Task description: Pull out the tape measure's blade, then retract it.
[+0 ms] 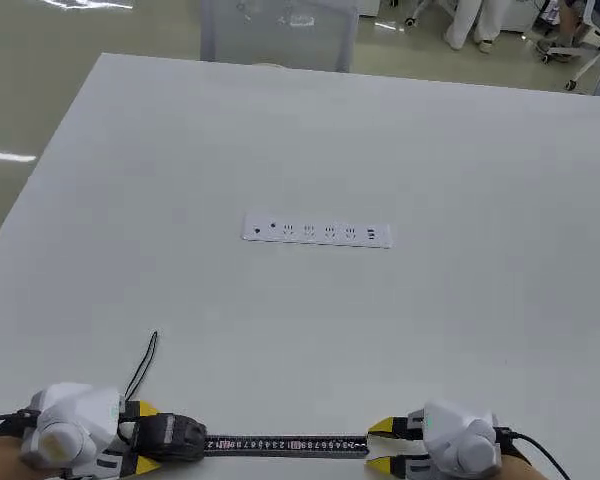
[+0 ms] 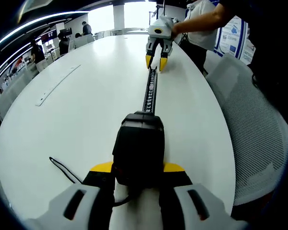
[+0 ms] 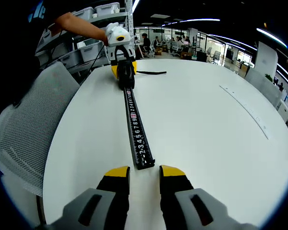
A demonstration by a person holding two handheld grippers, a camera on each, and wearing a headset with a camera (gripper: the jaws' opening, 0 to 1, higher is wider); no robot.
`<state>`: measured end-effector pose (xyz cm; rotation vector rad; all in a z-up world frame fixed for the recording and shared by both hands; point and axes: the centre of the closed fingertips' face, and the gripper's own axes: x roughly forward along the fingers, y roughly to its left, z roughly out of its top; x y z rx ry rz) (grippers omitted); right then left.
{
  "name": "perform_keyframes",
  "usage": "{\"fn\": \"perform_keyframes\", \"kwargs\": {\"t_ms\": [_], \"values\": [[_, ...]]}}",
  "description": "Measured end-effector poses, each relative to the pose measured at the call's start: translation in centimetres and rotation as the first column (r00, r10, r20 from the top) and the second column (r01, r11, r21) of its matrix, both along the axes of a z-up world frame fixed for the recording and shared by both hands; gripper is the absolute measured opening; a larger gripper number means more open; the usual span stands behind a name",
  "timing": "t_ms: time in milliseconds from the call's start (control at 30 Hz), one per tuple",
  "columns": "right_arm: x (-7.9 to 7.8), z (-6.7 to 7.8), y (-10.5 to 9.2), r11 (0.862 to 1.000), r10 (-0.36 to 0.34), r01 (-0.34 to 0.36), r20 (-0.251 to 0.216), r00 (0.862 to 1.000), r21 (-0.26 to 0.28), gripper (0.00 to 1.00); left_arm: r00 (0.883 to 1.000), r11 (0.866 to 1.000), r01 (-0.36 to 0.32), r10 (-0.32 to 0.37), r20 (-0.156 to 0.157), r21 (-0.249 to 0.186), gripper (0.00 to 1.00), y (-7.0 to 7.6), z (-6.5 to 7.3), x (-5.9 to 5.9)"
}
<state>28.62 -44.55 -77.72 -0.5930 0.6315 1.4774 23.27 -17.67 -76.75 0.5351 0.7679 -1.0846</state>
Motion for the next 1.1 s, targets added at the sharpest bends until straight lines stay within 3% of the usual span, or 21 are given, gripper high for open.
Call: {"fn": "perform_keyframes", "kwargs": {"t_ms": [333, 500, 700, 967, 1100], "values": [[-0.1, 1.2, 0.0, 0.998, -0.061, 0.061, 0.008, 0.998, 0.019, 0.31, 0.996, 0.996, -0.092, 0.091, 0.024, 0.02, 0.46, 1.3, 0.8, 0.1], [-0.5, 1.7, -0.3, 0.992, -0.12, 0.12, -0.004, 0.993, 0.031, 0.37, 0.988, 0.988, -0.152, 0.152, 0.031, -0.006, 0.51, 1.8, 1.6, -0.5], [-1.1, 2.6, -0.7, 0.983, -0.175, 0.174, 0.003, 0.985, 0.054, 0.4, 0.963, 0.961, -0.266, 0.268, 0.025, -0.072, 0.57, 1.8, 2.7, -0.9], [-1.7, 3.5, -1.1, 0.964, -0.26, 0.258, 0.014, 0.966, 0.06, 0.5, 0.934, 0.932, -0.349, 0.354, 0.041, -0.096, 0.64, 1.4, 3.6, -2.3], [-2.5, 4.0, -1.1, 0.956, -0.287, 0.286, 0.012, 0.958, 0.063, 0.53, 0.907, 0.903, -0.411, 0.419, 0.043, -0.123, 0.66, 1.5, 4.3, -3.1]]}}
